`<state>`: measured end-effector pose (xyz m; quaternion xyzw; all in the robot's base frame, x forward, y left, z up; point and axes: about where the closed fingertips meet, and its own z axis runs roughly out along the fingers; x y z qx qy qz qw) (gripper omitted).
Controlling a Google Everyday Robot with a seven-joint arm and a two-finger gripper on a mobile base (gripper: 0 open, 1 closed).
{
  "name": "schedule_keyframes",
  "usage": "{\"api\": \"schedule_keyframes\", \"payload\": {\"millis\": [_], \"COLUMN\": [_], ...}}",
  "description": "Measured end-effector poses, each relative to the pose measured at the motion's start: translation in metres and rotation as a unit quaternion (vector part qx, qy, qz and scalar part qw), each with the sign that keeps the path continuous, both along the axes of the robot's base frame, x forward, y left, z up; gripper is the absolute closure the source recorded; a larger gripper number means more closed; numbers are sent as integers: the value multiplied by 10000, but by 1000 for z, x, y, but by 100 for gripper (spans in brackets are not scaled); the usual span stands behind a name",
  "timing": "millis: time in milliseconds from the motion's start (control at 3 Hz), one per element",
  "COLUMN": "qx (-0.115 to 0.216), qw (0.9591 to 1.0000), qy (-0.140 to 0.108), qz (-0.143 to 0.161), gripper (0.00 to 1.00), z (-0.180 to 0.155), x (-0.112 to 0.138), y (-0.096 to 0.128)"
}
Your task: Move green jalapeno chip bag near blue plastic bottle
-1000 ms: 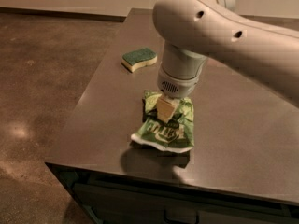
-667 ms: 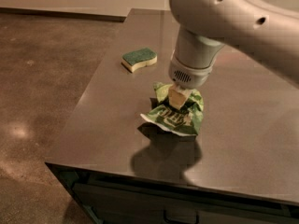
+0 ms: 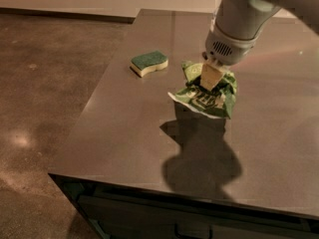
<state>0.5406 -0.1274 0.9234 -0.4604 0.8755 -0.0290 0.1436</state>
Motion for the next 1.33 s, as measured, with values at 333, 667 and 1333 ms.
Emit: {"api": "schedule_keyframes", "payload": {"millis": [333, 667, 1333], "qx": [31, -20, -228], "qw": [9997, 9989, 9956], "qy": [-116, -200, -240], "qz": [-213, -433, -873], "gripper": [100, 100, 100], "z": [17, 24, 18], "x": [21, 45, 89], "y": [-22, -36, -65]}}
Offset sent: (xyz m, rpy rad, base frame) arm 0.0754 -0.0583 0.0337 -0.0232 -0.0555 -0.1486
